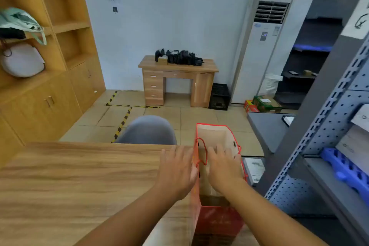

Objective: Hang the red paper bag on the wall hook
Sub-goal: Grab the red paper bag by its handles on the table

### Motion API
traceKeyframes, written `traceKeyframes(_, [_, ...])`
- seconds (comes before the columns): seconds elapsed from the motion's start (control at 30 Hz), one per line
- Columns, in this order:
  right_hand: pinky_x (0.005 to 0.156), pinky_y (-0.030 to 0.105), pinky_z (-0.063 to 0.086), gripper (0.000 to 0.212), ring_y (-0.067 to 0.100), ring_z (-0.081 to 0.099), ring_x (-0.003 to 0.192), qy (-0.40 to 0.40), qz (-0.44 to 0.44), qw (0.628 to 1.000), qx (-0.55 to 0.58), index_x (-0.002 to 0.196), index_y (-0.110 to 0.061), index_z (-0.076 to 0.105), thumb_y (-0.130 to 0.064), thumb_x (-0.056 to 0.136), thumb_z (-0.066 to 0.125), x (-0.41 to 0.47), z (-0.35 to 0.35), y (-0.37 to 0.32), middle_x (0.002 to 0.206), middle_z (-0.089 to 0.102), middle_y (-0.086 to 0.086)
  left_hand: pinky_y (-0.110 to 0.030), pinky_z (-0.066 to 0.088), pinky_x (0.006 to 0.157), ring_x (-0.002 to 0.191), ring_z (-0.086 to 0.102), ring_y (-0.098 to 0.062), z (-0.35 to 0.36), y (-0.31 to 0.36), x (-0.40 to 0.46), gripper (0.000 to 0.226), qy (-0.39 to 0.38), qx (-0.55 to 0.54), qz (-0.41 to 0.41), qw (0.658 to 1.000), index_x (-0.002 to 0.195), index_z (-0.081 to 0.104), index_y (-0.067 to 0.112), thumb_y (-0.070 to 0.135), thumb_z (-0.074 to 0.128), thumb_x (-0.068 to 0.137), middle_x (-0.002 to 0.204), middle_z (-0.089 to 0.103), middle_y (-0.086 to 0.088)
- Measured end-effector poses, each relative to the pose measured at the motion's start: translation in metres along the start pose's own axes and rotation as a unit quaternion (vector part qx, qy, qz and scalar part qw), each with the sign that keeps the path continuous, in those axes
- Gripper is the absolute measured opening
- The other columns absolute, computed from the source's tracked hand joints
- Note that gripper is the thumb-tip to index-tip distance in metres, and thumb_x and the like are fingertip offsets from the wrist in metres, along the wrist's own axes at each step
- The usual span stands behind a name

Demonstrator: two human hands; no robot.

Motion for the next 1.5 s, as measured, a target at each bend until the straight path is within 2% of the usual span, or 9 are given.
traceKeyframes(0.2, [0.1, 0.056, 0.04, 0.043, 0.028, 0.038, 0.123, -0.089, -0.002, 0.995, 0.051, 0.125, -0.028, 0.041, -0.035, 0.088, 0.061, 0.008, 0.032, 0.001, 0.132, 0.042, 0.005, -0.05, 0.044, 0.088, 0.115, 0.049, -0.026, 0.008, -0.013, 0.005, 0.053, -0.008, 0.023, -0.006, 1.0, 0.133, 0.047, 0.021, 0.046, 0.024, 0.092, 0.131, 0.056, -0.005])
traceKeyframes(0.43, [0.1, 0.059, 0.04, 0.051, 0.03, 0.036, 0.125, -0.159, 0.011, 0.985, 0.063, 0.131, -0.034, 0.037, -0.044, 0.088, 0.062, 0.017, 0.061, 0.004, 0.136, 0.038, 0.005, -0.053, 0.043, 0.097, 0.123, 0.045, -0.026, 0.014, -0.035, 0.007, 0.059, -0.044, 0.046, -0.043, 0.997, 0.14, 0.04, 0.024, 0.052, 0.016, 0.094, 0.141, 0.051, -0.003])
traceKeyframes(0.77, [0.084, 0.04, 0.051, 0.067, 0.032, 0.055, 0.112, -0.215, -0.017, 0.958, 0.188, 0.144, -0.032, 0.026, -0.04, 0.089, 0.064, 0.024, 0.078, 0.0, 0.134, 0.042, 0.01, -0.052, 0.04, 0.101, 0.124, 0.043, -0.026, 0.025, -0.036, 0.001, 0.065, -0.053, 0.049, -0.049, 0.996, 0.14, 0.037, 0.024, 0.056, 0.007, 0.092, 0.141, 0.049, -0.003])
traceKeyframes(0.87, [0.088, 0.043, 0.054, 0.062, 0.031, 0.058, 0.109, -0.25, -0.024, 0.948, 0.196, 0.143, -0.035, 0.033, -0.04, 0.089, 0.063, 0.024, 0.081, 0.003, 0.131, 0.054, 0.008, -0.054, 0.041, 0.1, 0.123, 0.046, -0.027, 0.028, -0.035, -0.001, 0.063, -0.055, 0.05, -0.047, 0.996, 0.139, 0.039, 0.023, 0.057, 0.009, 0.094, 0.139, 0.052, -0.004])
traceKeyframes(0.97, [0.086, 0.041, 0.055, 0.042, 0.031, 0.061, 0.103, -0.271, -0.017, 0.948, 0.166, 0.134, -0.025, 0.048, -0.036, 0.094, 0.057, 0.022, 0.086, 0.004, 0.124, 0.062, 0.01, -0.053, 0.042, 0.099, 0.121, 0.047, -0.028, 0.029, -0.033, -0.002, 0.063, -0.052, 0.051, -0.046, 0.996, 0.138, 0.041, 0.023, 0.057, 0.011, 0.095, 0.138, 0.053, -0.005])
traceKeyframes(1.1, [0.071, 0.034, 0.052, 0.024, 0.03, 0.066, 0.088, -0.29, -0.009, 0.951, 0.107, 0.107, -0.013, 0.064, -0.032, 0.093, 0.058, 0.03, 0.058, 0.009, 0.091, 0.068, 0.009, -0.049, 0.044, 0.095, 0.116, 0.05, -0.027, 0.029, -0.029, -0.001, 0.06, -0.041, 0.04, -0.037, 0.998, 0.136, 0.043, 0.023, 0.058, 0.014, 0.097, 0.132, 0.057, -0.004])
traceKeyframes(1.23, [0.07, 0.033, 0.049, 0.017, 0.029, 0.061, 0.082, -0.185, -0.05, 0.978, 0.08, 0.097, -0.011, 0.061, -0.028, 0.095, 0.06, 0.064, -0.034, 0.012, 0.08, 0.062, 0.007, -0.047, 0.046, 0.088, 0.108, 0.054, -0.027, 0.019, -0.016, 0.012, 0.05, 0.006, 0.009, 0.003, 1.0, 0.129, 0.048, 0.023, 0.053, 0.023, 0.098, 0.124, 0.06, -0.002])
traceKeyframes(1.33, [0.062, 0.032, 0.043, 0.027, 0.027, 0.057, 0.075, -0.109, -0.026, 0.99, 0.083, 0.091, -0.007, 0.061, -0.033, 0.09, 0.069, 0.081, -0.09, 0.014, 0.073, 0.05, 0.004, -0.045, 0.043, 0.097, 0.111, 0.053, -0.022, -0.004, 0.002, 0.027, 0.044, 0.041, -0.031, 0.033, 0.998, 0.127, 0.047, 0.028, 0.052, 0.026, 0.097, 0.121, 0.059, 0.003])
traceKeyframes(1.5, [0.048, 0.029, 0.037, 0.02, 0.024, 0.055, 0.066, -0.071, 0.014, 0.992, 0.099, 0.078, -0.012, 0.055, -0.024, 0.086, 0.069, 0.089, -0.103, 0.013, 0.069, 0.049, 0.003, -0.045, 0.038, 0.1, 0.11, 0.052, -0.018, -0.033, 0.036, 0.047, 0.078, 0.041, -0.087, 0.013, 0.995, 0.137, 0.041, 0.031, 0.086, 0.018, 0.086, 0.12, 0.061, 0.006])
Point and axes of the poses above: each hand's wrist, its own x-axis towards the middle knuckle, its own z-axis out of the palm, y = z × x, the point moved 2 cm from there along x, towards the middle knuckle
